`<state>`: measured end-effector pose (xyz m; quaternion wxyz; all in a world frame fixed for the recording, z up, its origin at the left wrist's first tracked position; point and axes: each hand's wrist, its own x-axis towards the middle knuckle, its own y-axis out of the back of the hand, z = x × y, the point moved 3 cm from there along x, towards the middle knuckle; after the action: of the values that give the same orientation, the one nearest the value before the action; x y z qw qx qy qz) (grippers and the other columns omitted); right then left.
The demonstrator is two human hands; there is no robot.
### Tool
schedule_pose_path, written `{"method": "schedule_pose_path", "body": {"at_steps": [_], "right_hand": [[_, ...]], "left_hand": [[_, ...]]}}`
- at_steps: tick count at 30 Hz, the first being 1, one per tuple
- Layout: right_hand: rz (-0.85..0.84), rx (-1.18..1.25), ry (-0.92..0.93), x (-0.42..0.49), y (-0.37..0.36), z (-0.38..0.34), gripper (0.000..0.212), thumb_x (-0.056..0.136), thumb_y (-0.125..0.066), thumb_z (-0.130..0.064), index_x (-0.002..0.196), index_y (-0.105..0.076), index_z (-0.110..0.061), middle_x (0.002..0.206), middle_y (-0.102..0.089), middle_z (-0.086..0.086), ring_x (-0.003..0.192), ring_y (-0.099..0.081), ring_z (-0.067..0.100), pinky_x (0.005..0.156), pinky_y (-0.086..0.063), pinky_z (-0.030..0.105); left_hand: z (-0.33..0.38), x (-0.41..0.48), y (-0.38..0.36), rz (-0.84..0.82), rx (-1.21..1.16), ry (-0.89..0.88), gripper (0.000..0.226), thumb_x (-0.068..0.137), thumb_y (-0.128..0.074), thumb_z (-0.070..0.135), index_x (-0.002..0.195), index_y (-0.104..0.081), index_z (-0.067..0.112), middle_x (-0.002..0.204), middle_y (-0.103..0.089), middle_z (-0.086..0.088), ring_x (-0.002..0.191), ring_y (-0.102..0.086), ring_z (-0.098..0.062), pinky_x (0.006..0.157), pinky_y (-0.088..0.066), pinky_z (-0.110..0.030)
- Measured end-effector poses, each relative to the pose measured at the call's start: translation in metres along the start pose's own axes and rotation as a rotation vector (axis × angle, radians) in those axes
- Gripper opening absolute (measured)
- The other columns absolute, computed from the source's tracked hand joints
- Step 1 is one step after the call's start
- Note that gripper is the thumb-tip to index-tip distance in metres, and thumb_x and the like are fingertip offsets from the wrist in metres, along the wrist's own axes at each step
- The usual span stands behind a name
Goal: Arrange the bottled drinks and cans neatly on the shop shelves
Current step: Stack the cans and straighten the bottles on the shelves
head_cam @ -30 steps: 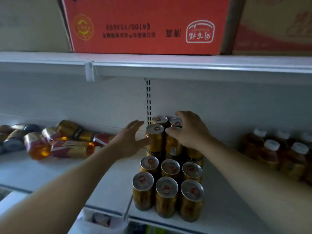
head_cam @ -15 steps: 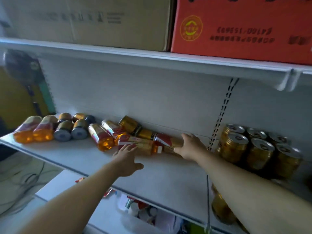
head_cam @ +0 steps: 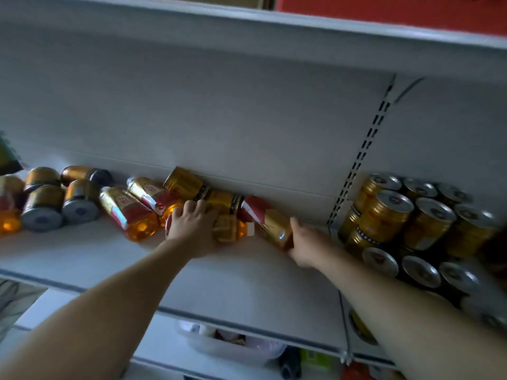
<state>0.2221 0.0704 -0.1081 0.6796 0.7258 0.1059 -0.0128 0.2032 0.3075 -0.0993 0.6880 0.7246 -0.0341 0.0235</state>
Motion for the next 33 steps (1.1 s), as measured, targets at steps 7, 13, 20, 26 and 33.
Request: {"method": "schedule_pose_path", "body": {"at_steps": [7, 13, 20, 26, 33], "right_hand": [[0.380, 0.571, 0.105, -0.040, 0.065, -0.010, 0.042, 0.081, -0.070, -0.041, 0.118, -0.059, -0.024, 0.101, -0.063, -0.005, 0.093, -0.059, 0.016, 0.073, -0.041, 0.024], [0.521, 1.110, 0.135, -0.030, 0.048, -0.038, 0.024, 0.069, -0.074, -0.042, 0.082, -0.059, -0.029, 0.086, -0.062, -0.001, 0.083, -0.063, 0.020, 0.075, -0.051, 0.035], [0.396, 1.051, 0.086, -0.028, 0.023, -0.047, 0.074, 0.068, -0.080, -0.027, 0.122, -0.035, -0.051, 0.123, -0.055, -0.007, 0.110, -0.056, 0.015, 0.097, -0.047, 0.044], [0.439, 1.206, 0.068, -0.126, 0.007, -0.040, 0.070, 0.075, -0.080, -0.015, 0.120, -0.036, -0.045, 0.108, -0.058, -0.011, 0.095, -0.060, -0.003, 0.081, -0.047, 0.018], [0.584, 1.824, -0.257, -0.212, 0.000, 0.042, 0.044, 0.063, -0.076, -0.023, 0.104, -0.060, -0.026, 0.098, -0.072, 0.007, 0.085, -0.070, 0.027, 0.071, -0.057, 0.041]], "left_hand": [[-0.010, -0.030, 0.001, 0.218, -0.541, 0.164, 0.090, 0.060, -0.081, 0.051, 0.138, -0.040, 0.032, 0.138, -0.046, 0.006, 0.129, -0.035, -0.025, 0.103, -0.023, -0.043], [-0.004, -0.057, -0.008, 0.191, -1.433, 0.289, 0.060, 0.048, -0.072, 0.048, 0.102, -0.046, 0.050, 0.099, -0.059, 0.012, 0.093, -0.059, -0.013, 0.083, -0.051, -0.040], [-0.006, -0.080, -0.022, 0.169, -1.508, 0.259, 0.082, 0.046, -0.071, 0.046, 0.121, -0.037, 0.037, 0.107, -0.057, 0.013, 0.096, -0.057, -0.003, 0.083, -0.049, -0.033], [0.019, -0.111, -0.019, -0.057, -1.948, 0.384, 0.039, 0.078, -0.068, 0.029, 0.113, -0.056, 0.021, 0.101, -0.067, -0.013, 0.092, -0.065, -0.029, 0.083, -0.053, -0.047], [0.083, -0.163, -0.003, -0.374, -2.049, 0.392, 0.057, 0.066, -0.068, 0.034, 0.119, -0.055, 0.017, 0.101, -0.070, -0.017, 0.086, -0.069, -0.032, 0.065, -0.056, -0.039]]}}
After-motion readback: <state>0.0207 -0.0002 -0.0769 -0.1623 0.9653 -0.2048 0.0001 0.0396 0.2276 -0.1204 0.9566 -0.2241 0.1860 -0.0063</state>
